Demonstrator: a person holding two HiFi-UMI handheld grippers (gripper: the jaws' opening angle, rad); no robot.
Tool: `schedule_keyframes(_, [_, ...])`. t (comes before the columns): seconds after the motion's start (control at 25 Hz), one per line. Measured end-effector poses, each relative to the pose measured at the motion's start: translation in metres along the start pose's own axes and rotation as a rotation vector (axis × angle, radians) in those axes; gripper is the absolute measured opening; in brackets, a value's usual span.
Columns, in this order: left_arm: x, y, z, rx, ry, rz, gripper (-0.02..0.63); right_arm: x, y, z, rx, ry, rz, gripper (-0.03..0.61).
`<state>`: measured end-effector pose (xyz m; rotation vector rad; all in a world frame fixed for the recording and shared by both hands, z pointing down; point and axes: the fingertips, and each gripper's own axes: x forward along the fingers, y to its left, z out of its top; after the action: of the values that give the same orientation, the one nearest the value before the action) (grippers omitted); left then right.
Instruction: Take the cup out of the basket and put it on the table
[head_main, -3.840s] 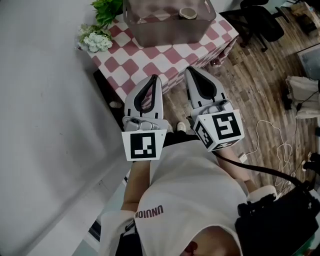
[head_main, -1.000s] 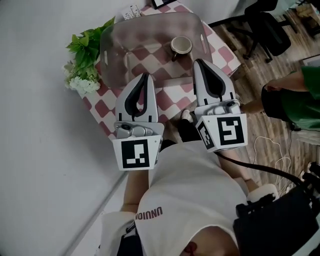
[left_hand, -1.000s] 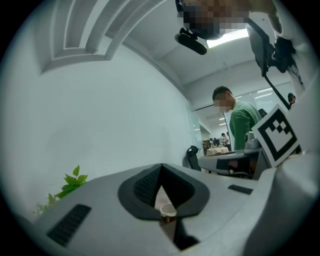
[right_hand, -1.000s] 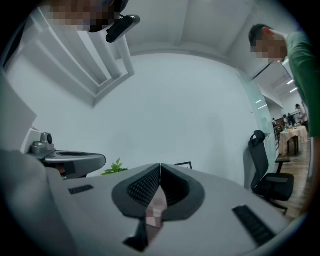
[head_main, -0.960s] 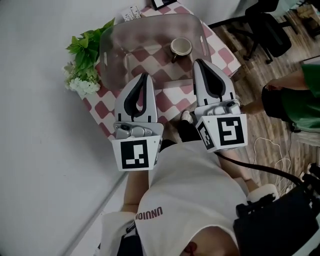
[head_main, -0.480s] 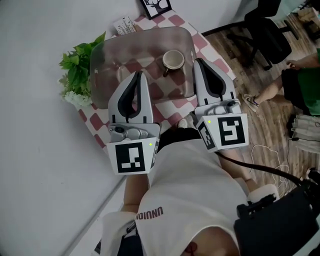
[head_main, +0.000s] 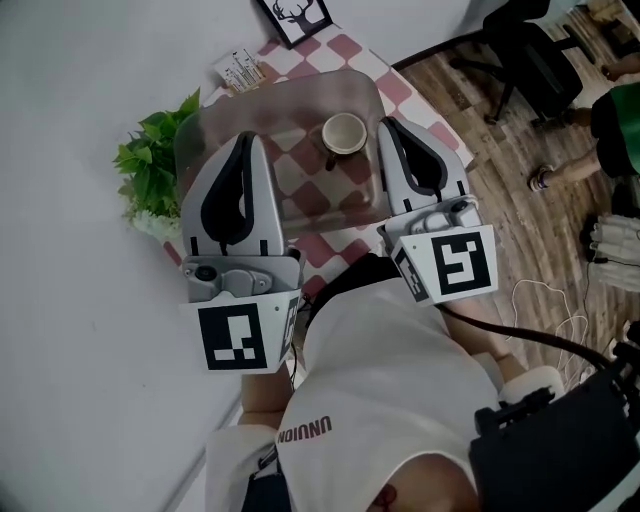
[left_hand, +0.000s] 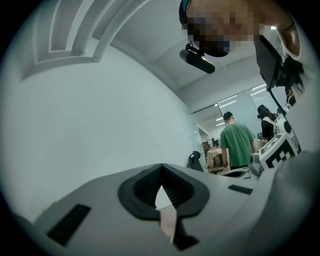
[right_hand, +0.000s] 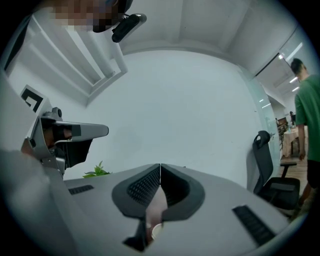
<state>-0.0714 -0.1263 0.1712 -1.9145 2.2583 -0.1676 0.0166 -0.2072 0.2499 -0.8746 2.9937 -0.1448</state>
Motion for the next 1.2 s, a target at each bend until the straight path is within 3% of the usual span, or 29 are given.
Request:
schedule_keyframes(0.2, [0.021,0.003,-0.010,-0.032,0.056,-0.052,0.012,0.021,-0.001,0.001,-0.009,0.012,-0.005,0.018])
schedule_keyframes(0.6, [0.061,0.008,-0.047,0.017,0.101,-0.204,0.012,0.054,-0.004,-0.007,-0.045,0.046,-0.005,0.018])
schedule_keyframes(0.96, [0.087,-0.016,-0.108,0.176,0.174,-0.418,0.012,0.067,-0.007,-0.018,-0.041,0.078,-0.015,0.018])
schedule_keyframes(1.04, [0.092,-0.021,-0.122,0.193,0.175,-0.428,0.012,0.067,-0.007,-0.018,-0.036,0.073,-0.020,0.019])
schedule_keyframes(1.2, [0.098,-0.029,-0.141,0.146,0.154,-0.425,0.014,0.067,-0.010,-0.019,-0.024,0.072,-0.038,0.018])
